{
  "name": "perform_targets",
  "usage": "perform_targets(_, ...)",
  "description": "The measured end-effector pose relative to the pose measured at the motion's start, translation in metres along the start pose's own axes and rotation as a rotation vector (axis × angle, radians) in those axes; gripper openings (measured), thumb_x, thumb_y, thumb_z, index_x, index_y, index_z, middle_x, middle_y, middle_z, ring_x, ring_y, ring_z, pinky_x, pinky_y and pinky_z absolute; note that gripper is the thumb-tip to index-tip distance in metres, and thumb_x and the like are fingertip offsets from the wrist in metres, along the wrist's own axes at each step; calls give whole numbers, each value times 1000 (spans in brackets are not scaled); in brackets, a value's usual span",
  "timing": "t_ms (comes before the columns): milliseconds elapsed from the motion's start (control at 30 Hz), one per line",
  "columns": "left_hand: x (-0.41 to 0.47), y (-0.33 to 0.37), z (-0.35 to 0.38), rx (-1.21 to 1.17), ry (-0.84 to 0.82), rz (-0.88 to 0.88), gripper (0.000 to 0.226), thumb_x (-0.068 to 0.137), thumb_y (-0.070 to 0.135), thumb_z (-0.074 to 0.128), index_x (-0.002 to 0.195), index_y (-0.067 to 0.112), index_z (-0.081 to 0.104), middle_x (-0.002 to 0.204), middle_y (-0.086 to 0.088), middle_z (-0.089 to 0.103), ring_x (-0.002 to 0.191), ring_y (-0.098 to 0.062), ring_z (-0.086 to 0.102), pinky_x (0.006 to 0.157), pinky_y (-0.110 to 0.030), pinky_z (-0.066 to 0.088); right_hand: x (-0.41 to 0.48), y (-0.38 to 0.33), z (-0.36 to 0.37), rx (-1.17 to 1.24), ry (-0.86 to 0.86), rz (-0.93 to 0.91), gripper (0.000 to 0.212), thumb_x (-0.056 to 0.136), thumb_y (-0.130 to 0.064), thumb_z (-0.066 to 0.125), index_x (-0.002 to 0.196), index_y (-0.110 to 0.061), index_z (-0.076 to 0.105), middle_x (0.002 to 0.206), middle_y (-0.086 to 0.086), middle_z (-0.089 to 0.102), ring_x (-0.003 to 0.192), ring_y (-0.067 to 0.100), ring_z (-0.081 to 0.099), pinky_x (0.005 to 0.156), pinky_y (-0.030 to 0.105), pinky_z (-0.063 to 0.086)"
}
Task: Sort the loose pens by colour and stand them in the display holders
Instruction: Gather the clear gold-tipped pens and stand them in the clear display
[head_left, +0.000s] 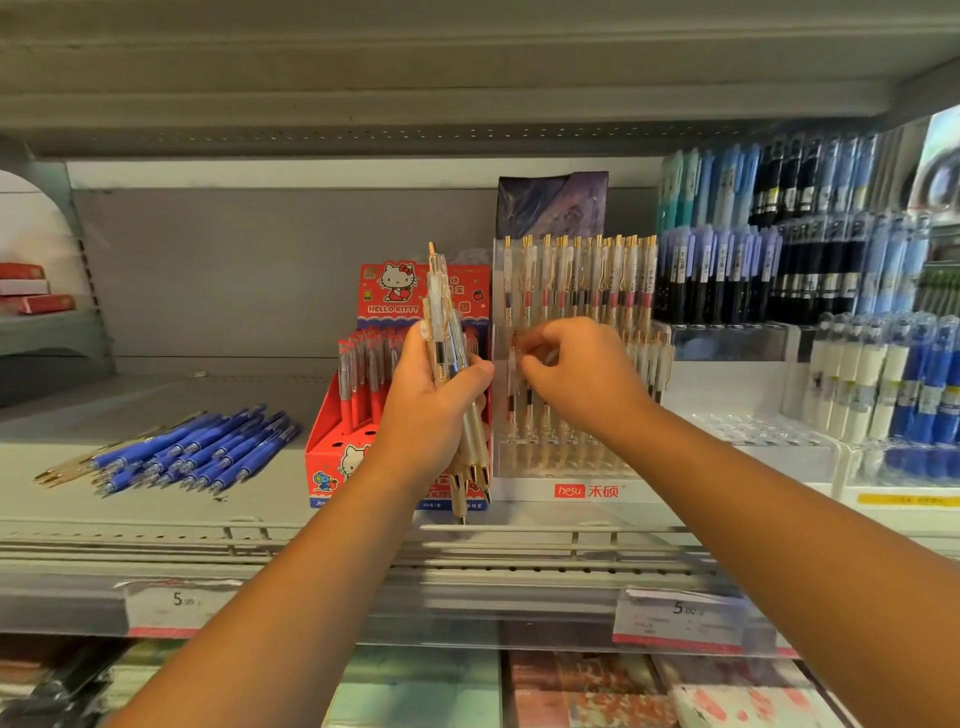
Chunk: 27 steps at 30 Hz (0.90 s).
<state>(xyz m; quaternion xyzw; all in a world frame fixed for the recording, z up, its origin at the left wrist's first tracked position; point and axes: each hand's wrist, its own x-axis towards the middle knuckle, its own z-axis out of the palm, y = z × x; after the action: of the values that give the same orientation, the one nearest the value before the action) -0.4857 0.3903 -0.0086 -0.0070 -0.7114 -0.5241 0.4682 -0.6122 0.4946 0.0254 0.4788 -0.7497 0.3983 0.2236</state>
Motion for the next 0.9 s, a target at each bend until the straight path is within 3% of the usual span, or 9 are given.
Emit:
perform_targets(100, 0, 0, -1, -5, -6, -18, 34, 86, 30, 65, 112, 49, 54, 96, 19, 68, 88, -1, 65, 76, -25, 53, -4, -6, -3, 72, 64, -15, 24, 92, -20, 60, 114, -19, 69, 92, -15, 62, 79, 0, 56, 73, 19, 48)
perform_targets(167, 1, 0, 0, -24, -16, -23, 34, 85, 31, 66, 108, 54, 56, 98, 17, 69, 88, -4, 66, 79, -34, 54, -6, -15, -8, 245, 52, -2, 18, 91, -21, 62, 107, -22, 70, 91, -14, 65, 81, -1, 59, 72, 19, 48)
perform_targets(300, 1, 0, 0, -87, -50, -11, 36, 88, 23, 65, 120, 38, 57, 107, 10, 71, 99, -11, 68, 79, -32, 55, -13, -37, -16, 614, -115, 34, 17, 85, -20, 75, 102, -20, 72, 88, -2, 72, 77, 8, 67, 62, 19, 54)
perform_targets(400, 1, -1, 1, -114, -67, -16, 40, 87, 14, 59, 123, 31, 55, 111, 1, 71, 103, -19, 69, 75, -30, 56, -16, -46, -15, 687, -201, 78, 29, 79, -16, 79, 107, -14, 70, 95, 9, 72, 70, 10, 67, 55, 21, 54)
perform_targets(500, 0, 0, 1, -105, -83, -18, 40, 85, 15, 61, 120, 32, 55, 110, 0, 71, 103, -20, 69, 76, -29, 57, -14, -48, -16, 727, -231, 153, 25, 78, -12, 79, 101, -10, 70, 87, 10, 72, 62, 10, 66, 51, 21, 53)
perform_targets(667, 0, 1, 1, -80, -126, -31, 44, 85, 19, 65, 124, 34, 53, 107, -1, 71, 94, -17, 69, 74, -31, 55, -15, -46, -19, 870, -337, 287, 23, 85, -5, 71, 107, -2, 64, 91, 14, 64, 68, 16, 62, 52, 22, 52)
perform_targets(900, -2, 4, 3, -75, -158, -28, 47, 85, 23, 68, 124, 42, 50, 119, 10, 68, 114, -13, 65, 94, -38, 54, -17, -44, -27, 952, -380, 297, 7, 92, -4, 61, 97, -4, 66, 83, 6, 67, 62, 10, 66, 54, 23, 53)
